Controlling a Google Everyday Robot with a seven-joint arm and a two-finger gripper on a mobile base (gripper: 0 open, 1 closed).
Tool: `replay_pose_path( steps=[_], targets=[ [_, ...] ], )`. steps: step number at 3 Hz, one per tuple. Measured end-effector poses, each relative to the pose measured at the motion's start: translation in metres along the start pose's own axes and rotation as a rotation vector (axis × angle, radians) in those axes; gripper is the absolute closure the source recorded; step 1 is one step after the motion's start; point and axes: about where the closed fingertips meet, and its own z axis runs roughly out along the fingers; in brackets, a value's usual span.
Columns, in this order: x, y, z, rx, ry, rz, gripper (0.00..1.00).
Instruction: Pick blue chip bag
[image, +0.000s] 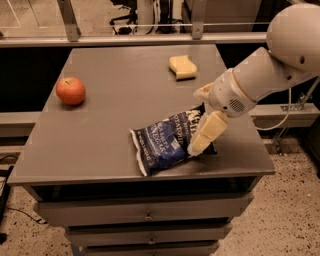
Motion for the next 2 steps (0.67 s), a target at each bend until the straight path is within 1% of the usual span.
replay_pose_path(
  steps=[1, 2],
  targets=[
    [-0.0017, 0.0024, 0.0129, -0.028, -0.011, 0.008, 0.17],
    [-0.0027, 0.0044, 0.0189, -0.041, -0.019, 0.013, 0.41]
  ],
)
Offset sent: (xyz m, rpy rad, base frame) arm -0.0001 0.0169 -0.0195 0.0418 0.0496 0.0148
